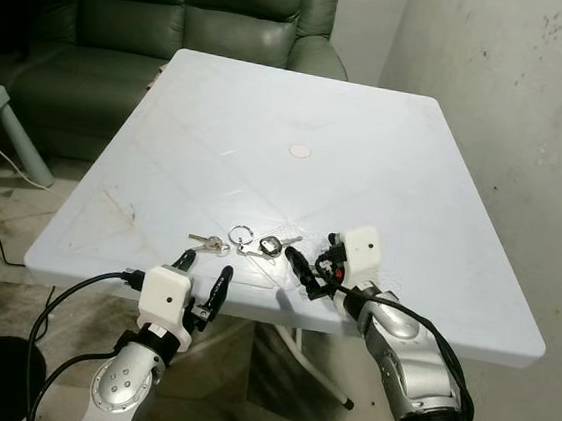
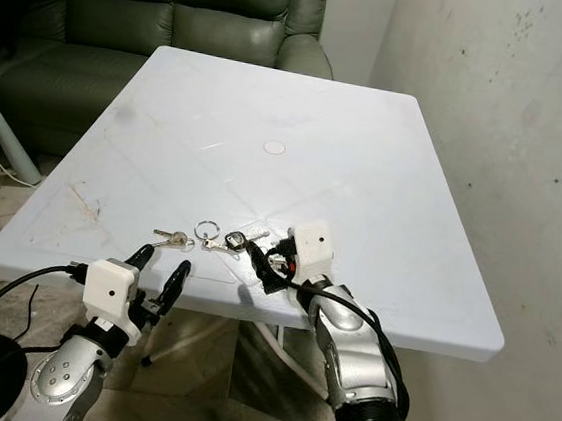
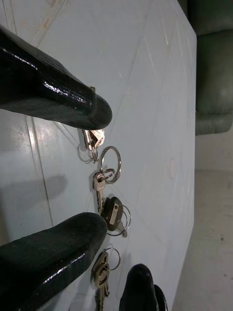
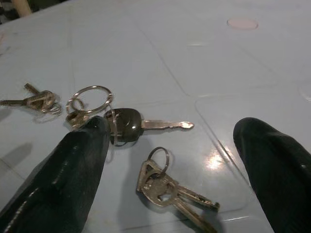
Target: Hang keys on a hook
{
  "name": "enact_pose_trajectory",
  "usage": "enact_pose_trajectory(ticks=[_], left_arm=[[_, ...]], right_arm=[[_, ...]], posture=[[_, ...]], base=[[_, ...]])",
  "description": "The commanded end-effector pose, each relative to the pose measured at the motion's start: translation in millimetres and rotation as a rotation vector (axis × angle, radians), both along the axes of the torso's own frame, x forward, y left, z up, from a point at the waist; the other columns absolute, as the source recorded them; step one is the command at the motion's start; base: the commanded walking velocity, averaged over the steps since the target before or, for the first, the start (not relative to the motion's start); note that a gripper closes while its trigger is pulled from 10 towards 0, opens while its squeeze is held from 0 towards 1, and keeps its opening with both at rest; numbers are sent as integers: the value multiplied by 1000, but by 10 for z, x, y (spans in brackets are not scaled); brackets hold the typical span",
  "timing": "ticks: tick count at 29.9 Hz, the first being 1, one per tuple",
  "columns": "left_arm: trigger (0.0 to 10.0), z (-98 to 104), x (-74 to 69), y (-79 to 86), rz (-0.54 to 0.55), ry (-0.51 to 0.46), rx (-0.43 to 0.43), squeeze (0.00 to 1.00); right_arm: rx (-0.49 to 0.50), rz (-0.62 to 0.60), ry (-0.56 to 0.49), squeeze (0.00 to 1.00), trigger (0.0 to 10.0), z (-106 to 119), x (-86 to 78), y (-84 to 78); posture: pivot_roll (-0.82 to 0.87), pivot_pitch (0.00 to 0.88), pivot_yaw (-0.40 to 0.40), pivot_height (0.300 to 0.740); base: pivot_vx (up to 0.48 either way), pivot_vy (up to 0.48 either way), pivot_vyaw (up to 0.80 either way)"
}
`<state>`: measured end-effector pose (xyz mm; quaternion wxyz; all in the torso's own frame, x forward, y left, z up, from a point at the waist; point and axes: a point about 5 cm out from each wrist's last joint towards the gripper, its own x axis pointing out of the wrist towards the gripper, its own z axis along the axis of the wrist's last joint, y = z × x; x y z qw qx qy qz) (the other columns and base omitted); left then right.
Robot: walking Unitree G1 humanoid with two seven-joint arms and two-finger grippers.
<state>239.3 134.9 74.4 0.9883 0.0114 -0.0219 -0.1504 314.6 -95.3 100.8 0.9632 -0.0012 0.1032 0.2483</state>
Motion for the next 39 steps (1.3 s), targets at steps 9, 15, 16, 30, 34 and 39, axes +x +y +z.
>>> enact_pose_trajectory(ticks=[9, 15, 16, 30, 34, 39], left_arm=[[10000, 49, -12, -10, 0, -9, 4, 0], [10000, 24, -50, -31, -3, 1, 3, 0], [10000, 15, -63, -39, -4, 5, 2, 0], [10000, 31, -61, -39, 3, 6, 0, 0], [10000, 36, -45, -40, 5, 5, 0, 0], [10000, 41, -37, -44, 4, 3, 0, 0]], right_arm=[[-102, -88, 61, 0, 8118, -154, 88, 40], [-111, -75, 76, 0, 8431, -215, 73, 99], [-112, -71, 79, 0, 7843, -217, 71, 113], [-95, -98, 32, 0, 0, -131, 134, 115], [-92, -96, 28, 0, 0, -120, 141, 114], [-90, -91, 31, 0, 0, -121, 139, 107]], posture=[[-40, 32, -70, 740], [-34, 39, -71, 740], [-31, 44, -73, 740], [-32, 47, -71, 740], [-36, 43, -71, 740], [-38, 44, -72, 740]], base=[[0, 0, 0], [0, 0, 0], [0, 0, 0], [0, 0, 0], [0, 0, 0], [0, 0, 0]])
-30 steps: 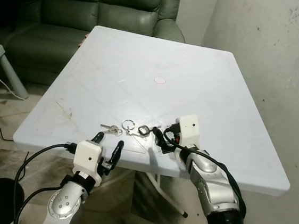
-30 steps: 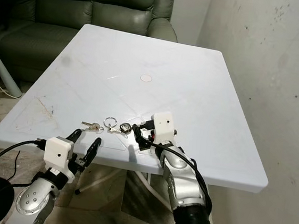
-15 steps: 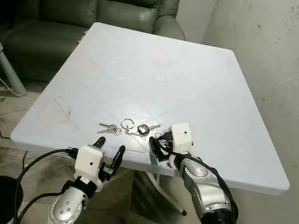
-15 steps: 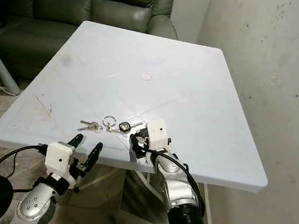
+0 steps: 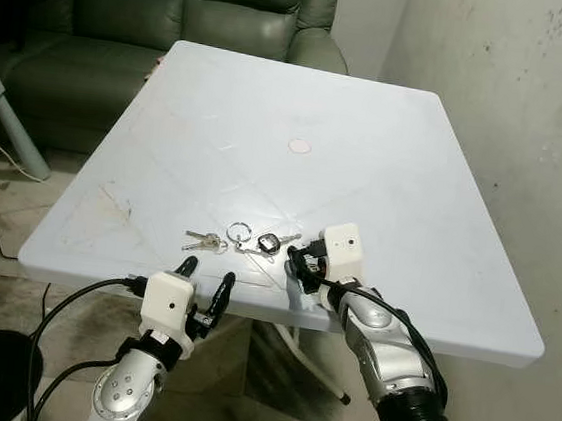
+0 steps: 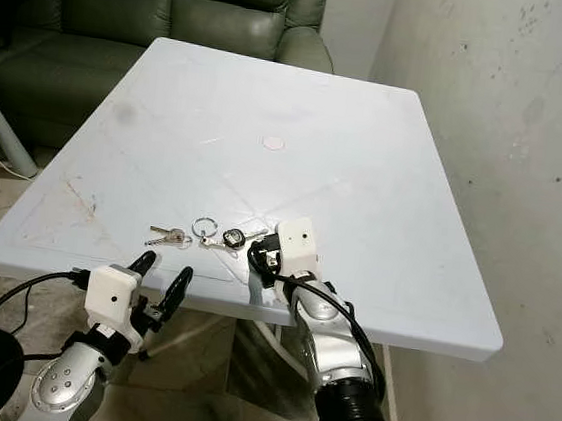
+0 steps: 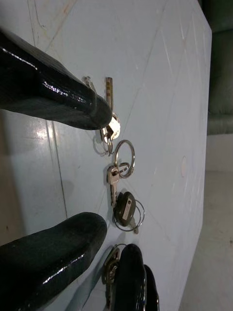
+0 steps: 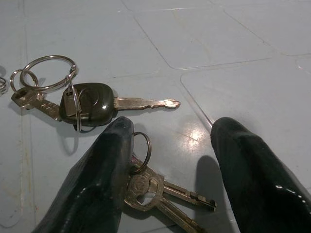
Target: Hang keys on a hook
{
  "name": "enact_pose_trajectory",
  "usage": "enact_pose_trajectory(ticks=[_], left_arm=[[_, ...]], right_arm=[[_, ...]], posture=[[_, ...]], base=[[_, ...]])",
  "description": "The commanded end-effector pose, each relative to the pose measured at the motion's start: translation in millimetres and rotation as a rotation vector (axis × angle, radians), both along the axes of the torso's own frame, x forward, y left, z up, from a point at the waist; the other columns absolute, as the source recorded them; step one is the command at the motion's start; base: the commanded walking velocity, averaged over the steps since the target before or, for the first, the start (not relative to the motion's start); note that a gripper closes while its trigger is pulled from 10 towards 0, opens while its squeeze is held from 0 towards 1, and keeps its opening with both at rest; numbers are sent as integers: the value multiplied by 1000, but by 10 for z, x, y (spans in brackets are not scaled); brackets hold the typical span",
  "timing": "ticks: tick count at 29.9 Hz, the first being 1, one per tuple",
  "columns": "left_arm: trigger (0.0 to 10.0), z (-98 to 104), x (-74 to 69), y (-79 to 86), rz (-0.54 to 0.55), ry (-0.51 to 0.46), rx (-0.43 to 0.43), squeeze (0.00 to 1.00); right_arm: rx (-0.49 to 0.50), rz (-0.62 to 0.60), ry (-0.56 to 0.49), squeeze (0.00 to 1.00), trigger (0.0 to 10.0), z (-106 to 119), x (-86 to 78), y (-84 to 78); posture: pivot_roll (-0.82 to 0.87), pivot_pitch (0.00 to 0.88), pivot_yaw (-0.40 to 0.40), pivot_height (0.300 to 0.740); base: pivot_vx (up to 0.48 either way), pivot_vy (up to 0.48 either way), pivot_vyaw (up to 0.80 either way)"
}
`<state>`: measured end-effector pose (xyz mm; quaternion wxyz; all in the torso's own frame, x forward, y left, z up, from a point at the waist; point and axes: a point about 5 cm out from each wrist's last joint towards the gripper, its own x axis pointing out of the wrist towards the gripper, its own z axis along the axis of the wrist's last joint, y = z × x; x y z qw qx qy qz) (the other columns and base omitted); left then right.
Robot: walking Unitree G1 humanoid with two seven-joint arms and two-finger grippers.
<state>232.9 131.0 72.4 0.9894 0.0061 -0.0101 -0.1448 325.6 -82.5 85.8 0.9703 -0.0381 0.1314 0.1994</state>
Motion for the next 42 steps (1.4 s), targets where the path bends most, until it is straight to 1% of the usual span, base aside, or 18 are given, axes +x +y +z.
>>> enact_pose_trajectory(ticks=[1, 4, 5, 7, 8, 9, 11, 12, 14, 15, 16, 17, 18, 22, 42], left_arm=[[10000, 62, 30, -7, -7, -23, 7, 0], [10000, 63, 31, -8, -7, -23, 7, 0], [10000, 60, 29, -8, -6, -21, 7, 0], [10000, 59, 27, -7, -5, -21, 7, 0], [10000, 58, 27, -8, -4, -20, 7, 0], [10000, 57, 27, -8, -3, -20, 8, 0], [10000, 56, 26, -7, -2, -20, 8, 0], [10000, 56, 27, -7, -2, -20, 8, 0], [10000, 56, 27, -6, -2, -20, 8, 0], [10000, 55, 28, -7, -2, -20, 9, 0], [10000, 54, 28, -8, -2, -20, 9, 0], [10000, 54, 29, -8, -2, -20, 9, 0], [10000, 53, 30, -8, -2, -20, 8, 0], [10000, 54, 31, -9, -2, -21, 8, 0], [10000, 52, 32, -4, 3, -22, 16, 0]], right_arm=[[3, 5, 4, 0, 0, 23, 22, -28], [5, 13, 20, 0, 0, 11, 15, -35], [12, 42, 40, 0, 2549, 1, -2, -23], [13, 65, 44, 0, 2549, 1, -17, -12], [20, 102, 64, 0, 4157, -11, -43, 10], [21, 108, 69, 0, 10000, -13, -52, 15], [22, 110, 70, 0, 10000, -13, -58, 18], [21, 113, 64, 0, 8863, -8, -57, 19], [21, 113, 64, 0, 8863, -8, -56, 18], [22, 105, 58, 0, 4863, 0, -50, 9], [21, 101, 55, 0, 4863, 4, -48, 4], [21, 96, 50, 0, 2745, 10, -44, -2], [23, 89, 42, 0, 0, 19, -39, -10], [18, 76, 36, 0, 0, 33, -30, -41], [30, 73, 22, 0, 0, 51, -24, -57]], posture=[[-38, 45, -74, 740], [-38, 45, -74, 740], [-38, 46, -74, 740], [-38, 46, -74, 740], [-38, 47, -74, 740], [-38, 47, -75, 740], [-38, 47, -75, 740], [-38, 48, -76, 740], [-38, 48, -76, 740], [-39, 46, -76, 740], [-39, 46, -76, 740], [-39, 46, -76, 740], [-40, 44, -77, 740], [-39, 43, -77, 740], [-34, 34, -77, 740]], base=[[0, 0, 0], [0, 0, 0], [0, 0, 0], [0, 0, 0], [0, 0, 0], [0, 0, 0], [0, 0, 0], [0, 0, 0], [0, 0, 0], [0, 0, 0], [0, 0, 0], [0, 0, 0], [0, 0, 0], [0, 0, 0], [0, 0, 0]])
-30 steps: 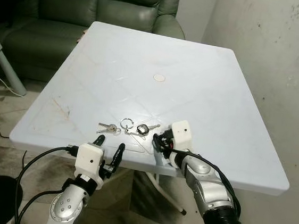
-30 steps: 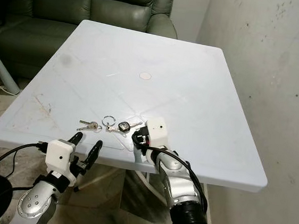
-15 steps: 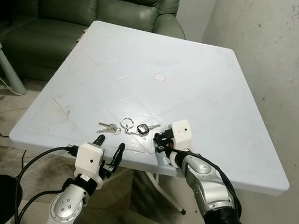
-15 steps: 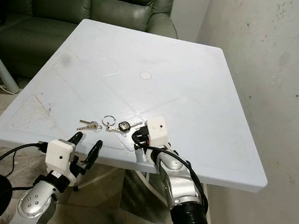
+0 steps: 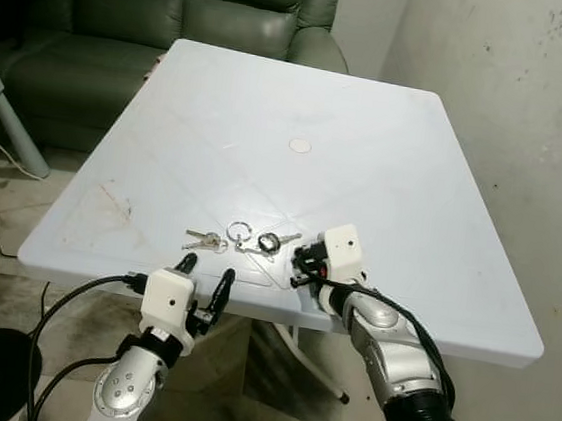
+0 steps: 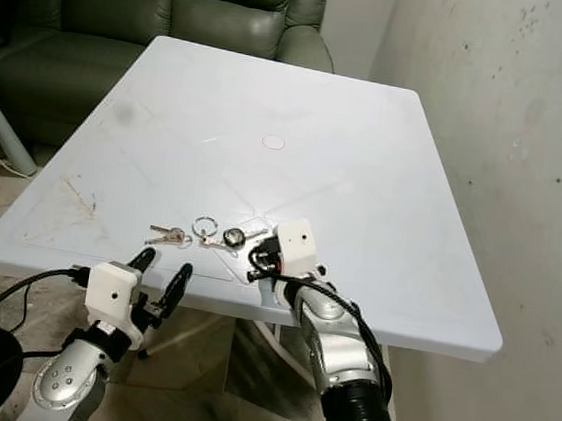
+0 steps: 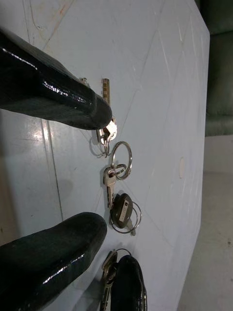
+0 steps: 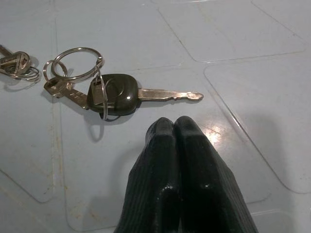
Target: Hang keys on a hook
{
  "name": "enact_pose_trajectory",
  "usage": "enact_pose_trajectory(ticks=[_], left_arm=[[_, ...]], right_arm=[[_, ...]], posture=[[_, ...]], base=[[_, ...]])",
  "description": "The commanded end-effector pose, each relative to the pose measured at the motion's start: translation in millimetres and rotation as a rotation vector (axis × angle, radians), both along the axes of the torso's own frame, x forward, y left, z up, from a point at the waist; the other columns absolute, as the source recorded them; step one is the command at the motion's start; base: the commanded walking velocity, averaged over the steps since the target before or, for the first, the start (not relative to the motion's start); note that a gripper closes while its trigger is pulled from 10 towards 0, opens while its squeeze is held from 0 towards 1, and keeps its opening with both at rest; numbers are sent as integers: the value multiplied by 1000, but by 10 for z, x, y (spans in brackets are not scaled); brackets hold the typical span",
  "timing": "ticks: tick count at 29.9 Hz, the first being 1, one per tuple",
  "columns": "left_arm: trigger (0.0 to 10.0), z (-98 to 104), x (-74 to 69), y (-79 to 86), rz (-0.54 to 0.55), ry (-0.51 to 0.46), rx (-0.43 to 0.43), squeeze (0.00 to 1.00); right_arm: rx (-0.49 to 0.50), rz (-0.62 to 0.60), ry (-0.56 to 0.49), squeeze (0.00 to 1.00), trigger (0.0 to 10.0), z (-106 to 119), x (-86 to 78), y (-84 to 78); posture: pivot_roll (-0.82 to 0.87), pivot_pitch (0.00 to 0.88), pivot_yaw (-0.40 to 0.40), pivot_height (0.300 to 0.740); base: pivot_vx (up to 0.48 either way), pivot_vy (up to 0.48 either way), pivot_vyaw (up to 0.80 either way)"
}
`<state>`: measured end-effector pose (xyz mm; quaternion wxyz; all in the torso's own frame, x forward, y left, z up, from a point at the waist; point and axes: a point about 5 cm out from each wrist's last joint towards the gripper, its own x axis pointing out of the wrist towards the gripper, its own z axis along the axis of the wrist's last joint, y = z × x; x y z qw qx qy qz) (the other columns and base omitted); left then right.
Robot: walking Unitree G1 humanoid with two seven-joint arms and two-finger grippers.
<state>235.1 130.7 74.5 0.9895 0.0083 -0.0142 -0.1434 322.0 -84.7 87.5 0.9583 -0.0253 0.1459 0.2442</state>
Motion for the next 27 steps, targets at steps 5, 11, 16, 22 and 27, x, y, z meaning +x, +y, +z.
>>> enact_pose_trajectory(ticks=[5, 11, 16, 22, 27], left_arm=[[10000, 40, 24, 6, 14, -12, -3, 0], [10000, 147, 118, 78, 69, -27, -72, 0], [10000, 344, 288, 238, 137, -77, -115, 0], [10000, 636, 499, 483, 203, -156, -103, 0], [10000, 796, 561, 625, 257, -186, -133, 0]], right_arm=[[40, -79, -75, 0, 0, 141, 73, -85], [112, -203, -191, 0, 0, 403, 206, -229], [118, -308, -276, 0, 0, 618, 319, -378], [95, -374, -428, 0, 0, 877, 382, -494], [212, -323, -478, 0, 10000, 975, 317, -480]], posture=[[-36, 36, -75, 740], [-40, 34, -68, 740], [-44, 31, -64, 740], [-52, 28, -59, 740], [-62, 27, -54, 740]], base=[[0, 0, 0], [0, 0, 0], [0, 0, 0], [0, 0, 0], [0, 0, 0]])
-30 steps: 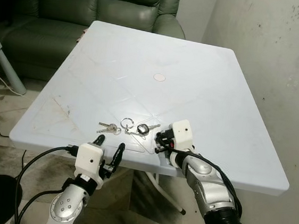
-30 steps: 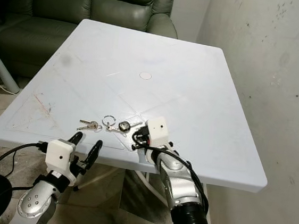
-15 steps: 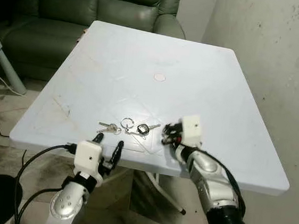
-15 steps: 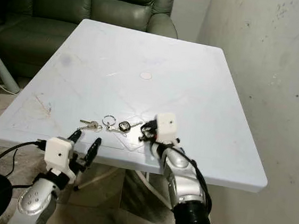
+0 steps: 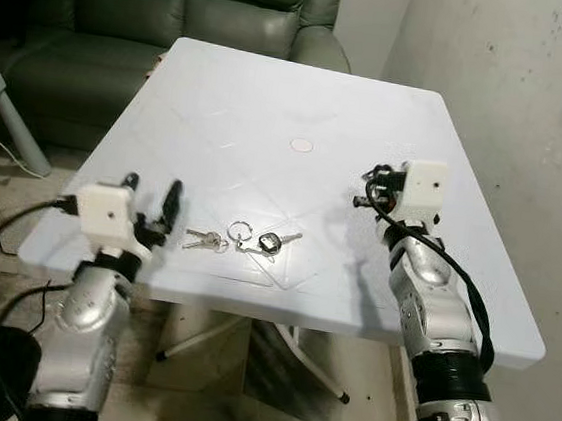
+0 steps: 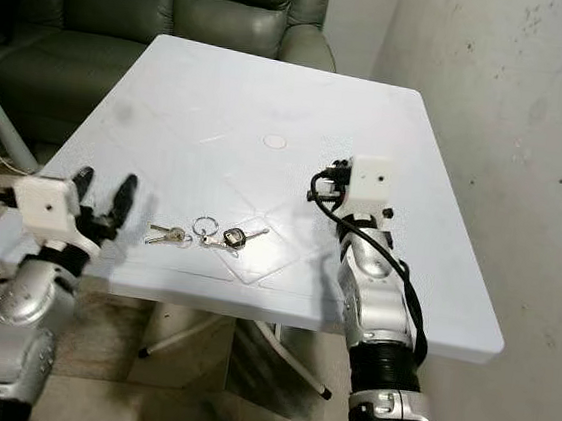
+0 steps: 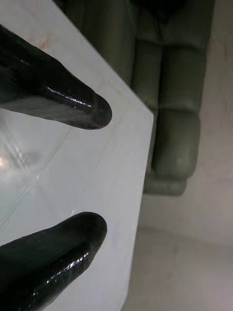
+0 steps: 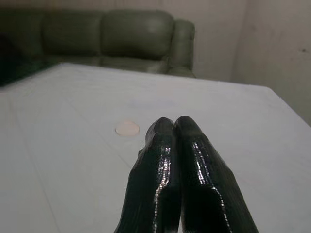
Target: Hang keys on a hook
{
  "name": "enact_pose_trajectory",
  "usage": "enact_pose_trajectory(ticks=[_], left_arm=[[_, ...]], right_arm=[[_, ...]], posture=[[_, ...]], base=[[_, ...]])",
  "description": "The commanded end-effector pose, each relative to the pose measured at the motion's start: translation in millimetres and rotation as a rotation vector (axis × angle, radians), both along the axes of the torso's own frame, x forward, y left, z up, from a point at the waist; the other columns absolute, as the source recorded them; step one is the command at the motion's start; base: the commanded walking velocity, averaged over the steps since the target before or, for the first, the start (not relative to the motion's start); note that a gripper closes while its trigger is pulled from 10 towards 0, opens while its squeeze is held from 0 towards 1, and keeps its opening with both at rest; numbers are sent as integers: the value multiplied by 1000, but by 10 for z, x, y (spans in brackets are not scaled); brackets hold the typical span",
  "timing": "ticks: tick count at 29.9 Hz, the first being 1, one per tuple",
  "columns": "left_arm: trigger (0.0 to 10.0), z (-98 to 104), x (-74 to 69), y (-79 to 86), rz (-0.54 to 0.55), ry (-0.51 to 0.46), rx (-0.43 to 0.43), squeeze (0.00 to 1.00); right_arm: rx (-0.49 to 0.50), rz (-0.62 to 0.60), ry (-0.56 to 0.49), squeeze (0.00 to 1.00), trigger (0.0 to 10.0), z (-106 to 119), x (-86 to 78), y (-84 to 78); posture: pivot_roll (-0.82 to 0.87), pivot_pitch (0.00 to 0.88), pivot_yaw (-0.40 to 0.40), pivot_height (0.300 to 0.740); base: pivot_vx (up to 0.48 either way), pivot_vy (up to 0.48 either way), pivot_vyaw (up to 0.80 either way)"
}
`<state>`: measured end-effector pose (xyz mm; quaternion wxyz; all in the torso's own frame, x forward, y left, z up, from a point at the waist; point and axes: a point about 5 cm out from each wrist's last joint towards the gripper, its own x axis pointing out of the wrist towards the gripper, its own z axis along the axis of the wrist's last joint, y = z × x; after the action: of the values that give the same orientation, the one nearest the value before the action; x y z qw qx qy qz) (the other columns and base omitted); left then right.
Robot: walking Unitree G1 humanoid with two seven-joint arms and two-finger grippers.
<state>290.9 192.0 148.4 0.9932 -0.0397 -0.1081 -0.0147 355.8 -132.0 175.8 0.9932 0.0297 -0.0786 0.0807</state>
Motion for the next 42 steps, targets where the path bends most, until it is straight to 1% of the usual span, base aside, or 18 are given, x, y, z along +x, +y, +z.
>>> enact_pose_trajectory(ticks=[1, 2, 3, 4, 8, 10, 12, 15, 16, 18, 21, 26, 33, 42], left_arm=[[10000, 60, 4, 12, 2, -11, -8, 0], [10000, 63, 8, 15, 2, -9, -9, 0], [10000, 54, -6, 29, 19, -3, -14, 0], [10000, 52, -10, 32, 25, -2, -15, 0], [10000, 56, -9, 38, 28, 4, -18, 0], [10000, 10, -62, 22, 41, 18, -14, 0], [10000, 8, -90, 16, 46, 22, -22, 0], [10000, 43, -96, 33, 52, 14, -23, 0], [10000, 40, -97, 59, 56, 14, -25, 0], [10000, 19, -100, 80, 59, 19, -21, 0], [10000, -26, -108, 110, 76, 41, -19, 0], [10000, -16, -108, 121, 79, 38, -16, 0], [10000, 0, -62, 164, 87, 41, -8, 0], [10000, -18, -44, 141, 80, 51, -10, 0]], right_arm=[[31, 23, -64, 0, 10000, 96, -26, -5], [31, 21, -66, 0, 10000, 96, -24, -4], [103, 118, -89, 0, 10000, 64, -103, 21], [124, 145, -97, 0, 10000, 57, -127, 27], [134, 157, -103, 0, 10000, 54, -141, 30], [71, 134, -96, 0, 10000, -61, -200, 14], [22, 143, -95, 0, 10000, -114, -237, 10], [-15, 120, -71, 0, 10000, -169, -240, -44], [-66, 119, -66, 0, 10000, -194, -240, -67], [-64, 118, -54, 0, 10000, -214, -238, -92], [-87, 102, -43, 0, 10000, -232, -236, -126], [-85, 89, -36, 0, 10000, -239, -232, -146], [-96, 102, -45, 0, 10000, -227, -215, -90], [-97, 107, -42, 0, 10000, -253, -231, -54]], posture=[[-62, 27, -54, 740], [-62, 27, -54, 740], [-64, 25, -52, 740], [-64, 25, -52, 740], [-64, 25, -52, 740], [-60, 24, -53, 740], [-58, 23, -54, 740], [-57, 21, -55, 740], [-54, 19, -58, 740], [-55, 17, -58, 740], [-56, 14, -58, 740], [-54, 6, -57, 740], [-54, 0, -51, 740], [-58, 0, -50, 740]], base=[[0, 0, 0], [0, 0, 0], [0, 0, 0], [0, 0, 0], [0, 0, 0], [0, 0, 0], [0, 0, 0], [0, 0, 0], [0, 0, 0], [0, 0, 0], [0, 0, -758], [0, 0, -788], [0, 0, -781], [0, 0, -781]])
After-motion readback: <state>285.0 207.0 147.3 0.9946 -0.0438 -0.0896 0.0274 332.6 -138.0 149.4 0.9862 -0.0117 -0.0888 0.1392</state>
